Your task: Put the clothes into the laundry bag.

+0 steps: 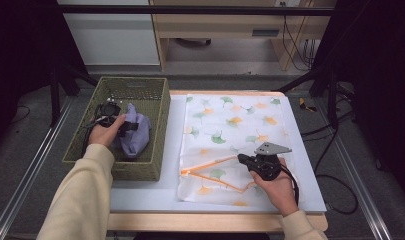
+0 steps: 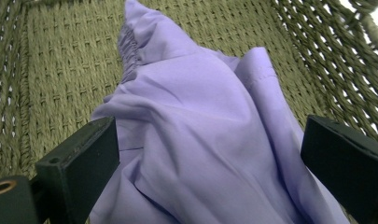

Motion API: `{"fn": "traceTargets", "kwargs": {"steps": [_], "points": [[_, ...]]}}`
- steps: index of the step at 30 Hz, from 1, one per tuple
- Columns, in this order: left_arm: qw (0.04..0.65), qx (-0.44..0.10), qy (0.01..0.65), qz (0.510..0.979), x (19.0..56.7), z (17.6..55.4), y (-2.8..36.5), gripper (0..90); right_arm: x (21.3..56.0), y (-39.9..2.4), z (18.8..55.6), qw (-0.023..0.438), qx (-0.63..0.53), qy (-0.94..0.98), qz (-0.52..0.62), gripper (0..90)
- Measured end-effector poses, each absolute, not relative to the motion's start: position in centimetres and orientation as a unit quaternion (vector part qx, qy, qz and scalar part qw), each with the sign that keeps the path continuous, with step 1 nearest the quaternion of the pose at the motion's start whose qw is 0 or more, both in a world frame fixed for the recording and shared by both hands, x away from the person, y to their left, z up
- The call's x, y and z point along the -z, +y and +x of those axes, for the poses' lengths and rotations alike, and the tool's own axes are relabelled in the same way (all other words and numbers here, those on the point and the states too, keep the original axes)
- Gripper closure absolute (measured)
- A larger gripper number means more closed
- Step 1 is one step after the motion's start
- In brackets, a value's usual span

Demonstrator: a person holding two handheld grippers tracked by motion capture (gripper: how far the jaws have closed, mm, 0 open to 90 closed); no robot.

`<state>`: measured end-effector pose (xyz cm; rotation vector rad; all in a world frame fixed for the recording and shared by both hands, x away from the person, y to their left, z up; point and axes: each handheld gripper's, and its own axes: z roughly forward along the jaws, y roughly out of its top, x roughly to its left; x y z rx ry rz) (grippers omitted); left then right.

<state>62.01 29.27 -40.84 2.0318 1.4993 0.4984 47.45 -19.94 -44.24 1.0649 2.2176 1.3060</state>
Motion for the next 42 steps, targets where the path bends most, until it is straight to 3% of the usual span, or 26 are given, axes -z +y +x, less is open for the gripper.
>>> {"fn": "traceTargets", "kwargs": {"steps": [7,42], "points": [[0.270,-0.165,0.564,0.763,41.8,62.3,29.0,4.3,44.3,-20.0,47.5,0.178,-0.461,0.784,0.374,87.9],[0.265,-0.185,0.547,0.772,43.0,62.6,28.9,5.4,44.4,-20.0,47.6,0.176,-0.456,0.790,0.372,87.7]]}}
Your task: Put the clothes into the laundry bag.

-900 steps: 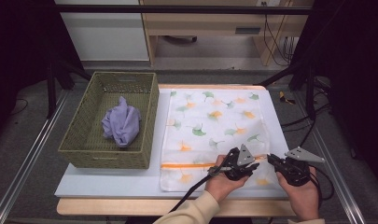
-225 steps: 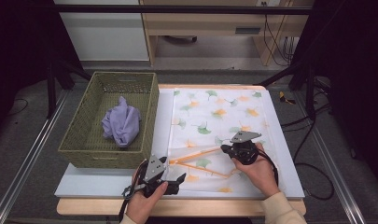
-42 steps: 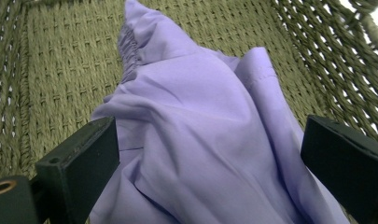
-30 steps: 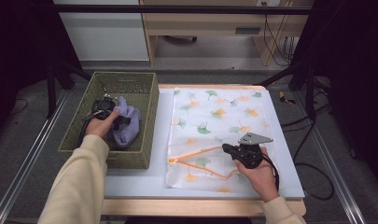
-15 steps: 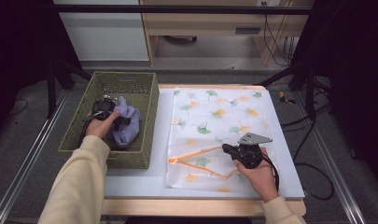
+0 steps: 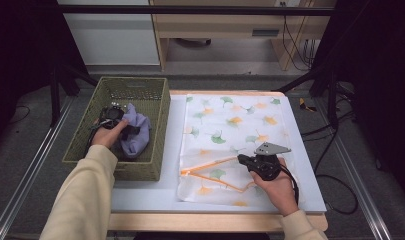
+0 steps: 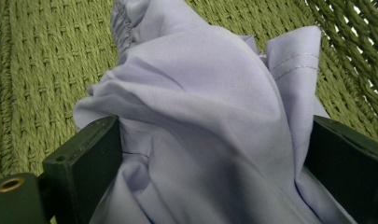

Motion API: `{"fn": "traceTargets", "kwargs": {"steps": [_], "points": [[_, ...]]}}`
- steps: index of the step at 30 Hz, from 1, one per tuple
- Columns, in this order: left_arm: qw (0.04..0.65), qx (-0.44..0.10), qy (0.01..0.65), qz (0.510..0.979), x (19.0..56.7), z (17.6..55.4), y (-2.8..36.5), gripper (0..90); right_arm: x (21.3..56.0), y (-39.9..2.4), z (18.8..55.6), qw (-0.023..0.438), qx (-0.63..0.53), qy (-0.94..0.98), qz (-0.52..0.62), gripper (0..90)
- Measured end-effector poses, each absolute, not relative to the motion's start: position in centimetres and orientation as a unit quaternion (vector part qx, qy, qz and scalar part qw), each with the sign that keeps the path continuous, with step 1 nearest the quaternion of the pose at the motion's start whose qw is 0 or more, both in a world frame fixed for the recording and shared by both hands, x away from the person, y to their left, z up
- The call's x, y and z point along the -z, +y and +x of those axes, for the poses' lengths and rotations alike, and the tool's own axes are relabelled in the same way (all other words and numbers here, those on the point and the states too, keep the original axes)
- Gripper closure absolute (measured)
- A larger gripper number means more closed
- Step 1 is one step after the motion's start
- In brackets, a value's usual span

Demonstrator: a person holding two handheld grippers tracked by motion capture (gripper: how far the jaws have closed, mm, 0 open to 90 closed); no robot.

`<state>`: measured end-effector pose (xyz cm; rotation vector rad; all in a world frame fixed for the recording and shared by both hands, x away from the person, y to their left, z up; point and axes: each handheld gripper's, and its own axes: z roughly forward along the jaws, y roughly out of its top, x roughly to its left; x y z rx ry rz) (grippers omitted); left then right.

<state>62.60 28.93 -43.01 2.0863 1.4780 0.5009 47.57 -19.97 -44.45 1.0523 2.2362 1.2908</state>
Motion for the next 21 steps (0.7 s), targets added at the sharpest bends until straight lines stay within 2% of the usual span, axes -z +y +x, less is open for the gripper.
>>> {"fn": "traceTargets", "kwargs": {"steps": [21], "points": [[0.255,-0.182,0.545,0.778,43.27,62.71,28.90,3.5,44.51,-19.91,47.56,0.173,-0.454,0.792,0.370,87.5]]}}
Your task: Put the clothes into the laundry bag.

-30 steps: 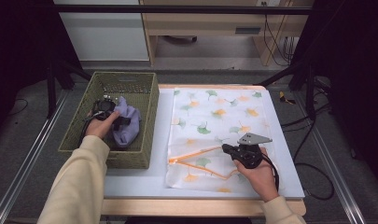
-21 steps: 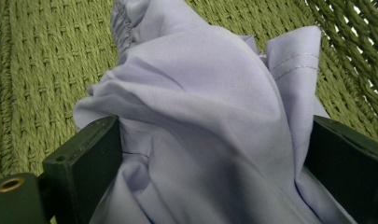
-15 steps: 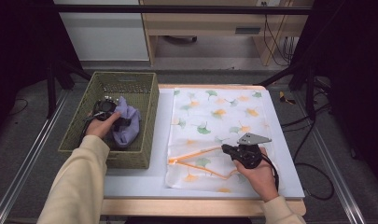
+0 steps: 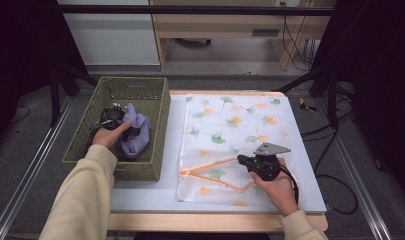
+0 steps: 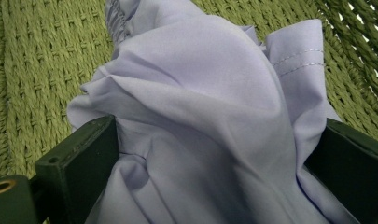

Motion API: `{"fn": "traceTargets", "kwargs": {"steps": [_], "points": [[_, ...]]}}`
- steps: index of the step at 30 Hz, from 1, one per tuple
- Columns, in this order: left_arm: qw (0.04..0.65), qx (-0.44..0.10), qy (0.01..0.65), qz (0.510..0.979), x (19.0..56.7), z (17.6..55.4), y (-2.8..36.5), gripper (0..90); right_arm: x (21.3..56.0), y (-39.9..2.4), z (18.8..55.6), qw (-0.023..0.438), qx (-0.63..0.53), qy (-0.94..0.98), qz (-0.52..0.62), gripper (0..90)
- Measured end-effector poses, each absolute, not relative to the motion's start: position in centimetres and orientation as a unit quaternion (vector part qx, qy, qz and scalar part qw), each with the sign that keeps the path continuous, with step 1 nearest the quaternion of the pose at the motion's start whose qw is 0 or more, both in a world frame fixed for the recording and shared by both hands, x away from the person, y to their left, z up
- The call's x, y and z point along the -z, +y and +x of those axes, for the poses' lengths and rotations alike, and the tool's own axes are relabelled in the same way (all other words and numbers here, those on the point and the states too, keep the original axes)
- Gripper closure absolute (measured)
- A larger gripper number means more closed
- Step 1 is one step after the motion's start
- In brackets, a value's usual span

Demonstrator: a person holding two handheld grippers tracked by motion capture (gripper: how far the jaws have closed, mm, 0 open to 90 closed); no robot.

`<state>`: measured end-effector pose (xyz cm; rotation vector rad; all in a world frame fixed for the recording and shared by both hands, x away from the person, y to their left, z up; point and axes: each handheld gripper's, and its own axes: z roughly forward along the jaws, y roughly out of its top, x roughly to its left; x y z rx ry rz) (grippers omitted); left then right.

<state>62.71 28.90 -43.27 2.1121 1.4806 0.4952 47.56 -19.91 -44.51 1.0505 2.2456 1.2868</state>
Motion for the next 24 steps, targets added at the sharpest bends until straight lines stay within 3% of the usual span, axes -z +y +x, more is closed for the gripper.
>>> {"fn": "traceTargets", "kwargs": {"steps": [15,24], "points": [[0.239,-0.172,0.541,0.788,43.34,62.85,28.50,3.8,44.52,-19.88,47.56,0.175,-0.451,0.794,0.368,87.3],[0.232,-0.165,0.540,0.792,43.41,62.82,28.24,12.7,44.58,-19.82,47.59,0.176,-0.449,0.796,0.366,87.1]]}}
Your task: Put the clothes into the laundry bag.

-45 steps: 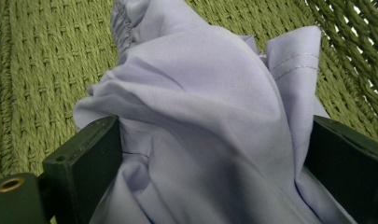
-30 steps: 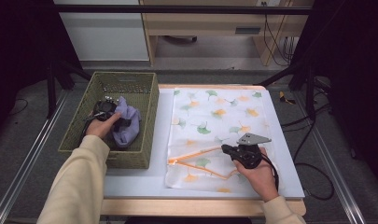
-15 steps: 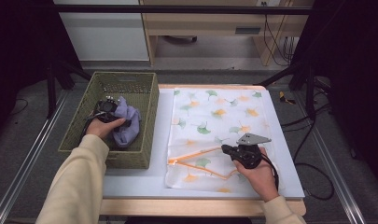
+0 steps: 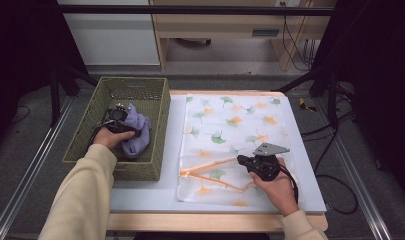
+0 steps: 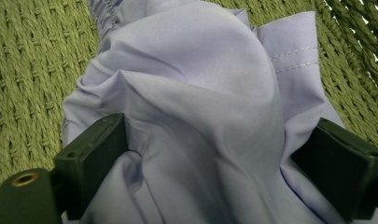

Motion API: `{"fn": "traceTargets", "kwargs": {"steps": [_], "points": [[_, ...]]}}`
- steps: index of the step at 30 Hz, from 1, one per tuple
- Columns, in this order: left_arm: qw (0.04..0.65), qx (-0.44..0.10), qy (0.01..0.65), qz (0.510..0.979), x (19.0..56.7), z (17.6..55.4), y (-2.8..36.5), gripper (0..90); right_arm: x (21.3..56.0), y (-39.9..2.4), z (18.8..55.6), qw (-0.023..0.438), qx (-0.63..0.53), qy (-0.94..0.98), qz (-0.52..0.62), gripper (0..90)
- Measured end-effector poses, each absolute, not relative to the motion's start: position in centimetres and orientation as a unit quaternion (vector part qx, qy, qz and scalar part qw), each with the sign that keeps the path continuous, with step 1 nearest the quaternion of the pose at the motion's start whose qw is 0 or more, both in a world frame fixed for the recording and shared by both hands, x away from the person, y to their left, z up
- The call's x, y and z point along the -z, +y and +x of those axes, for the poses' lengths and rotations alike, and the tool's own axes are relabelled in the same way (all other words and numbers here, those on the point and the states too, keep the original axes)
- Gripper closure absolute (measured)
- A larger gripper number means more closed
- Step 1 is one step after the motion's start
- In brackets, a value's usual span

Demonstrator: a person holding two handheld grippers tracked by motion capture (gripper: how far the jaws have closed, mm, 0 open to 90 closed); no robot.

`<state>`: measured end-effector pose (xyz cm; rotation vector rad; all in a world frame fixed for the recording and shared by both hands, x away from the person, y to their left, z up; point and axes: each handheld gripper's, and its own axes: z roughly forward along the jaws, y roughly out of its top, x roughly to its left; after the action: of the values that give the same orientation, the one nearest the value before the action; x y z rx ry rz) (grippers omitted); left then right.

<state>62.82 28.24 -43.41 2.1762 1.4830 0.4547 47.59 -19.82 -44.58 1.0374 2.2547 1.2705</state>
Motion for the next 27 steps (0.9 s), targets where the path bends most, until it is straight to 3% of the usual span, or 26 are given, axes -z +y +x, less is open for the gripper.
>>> {"fn": "traceTargets", "kwargs": {"steps": [13,19,22,25,27], "points": [[0.228,-0.164,0.533,0.798,43.22,62.76,28.38,33.9,44.62,-19.79,47.64,0.174,-0.450,0.796,0.366,86.7],[0.232,-0.164,0.532,0.798,43.25,62.75,28.35,32.5,44.64,-19.74,47.63,0.173,-0.449,0.797,0.366,86.3],[0.232,-0.160,0.527,0.802,43.32,62.77,28.37,23.7,44.63,-19.77,47.66,0.174,-0.450,0.796,0.365,86.1],[0.230,-0.161,0.527,0.802,43.38,62.75,28.27,23.7,44.63,-19.77,47.64,0.172,-0.450,0.796,0.367,85.8],[0.225,-0.162,0.524,0.805,43.33,62.70,28.25,30.5,44.63,-19.75,47.64,0.171,-0.450,0.796,0.367,85.6]]}}
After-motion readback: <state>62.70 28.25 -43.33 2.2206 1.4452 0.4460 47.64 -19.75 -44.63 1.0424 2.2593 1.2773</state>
